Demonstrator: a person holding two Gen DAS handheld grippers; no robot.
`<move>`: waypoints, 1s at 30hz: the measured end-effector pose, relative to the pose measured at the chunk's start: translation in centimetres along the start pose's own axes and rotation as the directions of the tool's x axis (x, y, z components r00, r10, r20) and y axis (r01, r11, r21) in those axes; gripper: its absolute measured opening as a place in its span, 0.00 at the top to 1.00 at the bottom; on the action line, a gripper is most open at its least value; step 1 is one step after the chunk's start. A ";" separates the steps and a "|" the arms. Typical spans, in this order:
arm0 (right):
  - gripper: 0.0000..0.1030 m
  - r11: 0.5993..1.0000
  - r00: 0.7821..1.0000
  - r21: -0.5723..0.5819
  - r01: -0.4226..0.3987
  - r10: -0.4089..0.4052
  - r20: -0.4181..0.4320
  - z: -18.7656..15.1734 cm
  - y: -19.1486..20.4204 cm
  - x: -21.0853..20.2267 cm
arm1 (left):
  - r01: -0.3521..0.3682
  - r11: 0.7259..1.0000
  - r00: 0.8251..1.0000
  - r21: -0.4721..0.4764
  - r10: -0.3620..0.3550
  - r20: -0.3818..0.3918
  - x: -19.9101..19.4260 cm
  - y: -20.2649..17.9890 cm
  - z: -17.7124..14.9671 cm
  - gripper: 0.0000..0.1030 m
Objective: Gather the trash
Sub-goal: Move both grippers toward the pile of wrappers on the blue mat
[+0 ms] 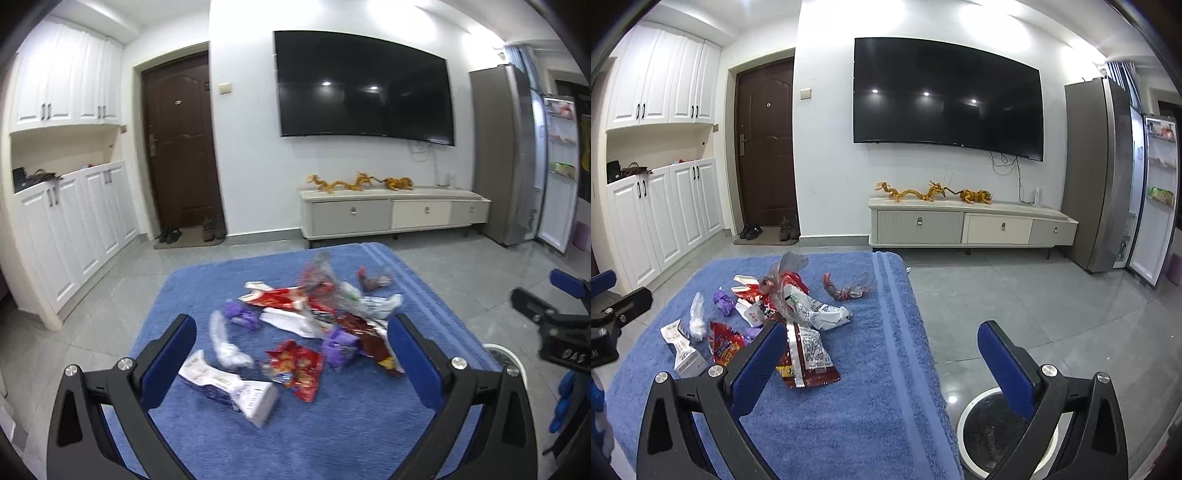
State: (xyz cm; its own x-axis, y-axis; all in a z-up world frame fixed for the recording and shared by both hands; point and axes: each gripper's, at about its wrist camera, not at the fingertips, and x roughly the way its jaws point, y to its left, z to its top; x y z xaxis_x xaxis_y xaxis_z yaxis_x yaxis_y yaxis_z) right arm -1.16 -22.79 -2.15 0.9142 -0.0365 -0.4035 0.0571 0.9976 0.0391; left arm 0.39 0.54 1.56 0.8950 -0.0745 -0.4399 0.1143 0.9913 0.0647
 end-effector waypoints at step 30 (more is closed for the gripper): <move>0.00 0.965 0.949 -0.015 -0.264 0.256 -0.186 -1.2 3.6 8.8 | -0.106 0.994 0.979 -0.020 0.101 -0.174 7.8 4.4 -2.6 0.00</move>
State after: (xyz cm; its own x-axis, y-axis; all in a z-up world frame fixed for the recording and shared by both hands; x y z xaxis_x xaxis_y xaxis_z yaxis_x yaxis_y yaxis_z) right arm 6.63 -19.46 -6.71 0.8073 0.2319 -0.5426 -0.1921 0.9727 0.1299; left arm 6.74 4.57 -3.87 0.8130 0.0462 -0.5805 0.0097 0.9956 0.0929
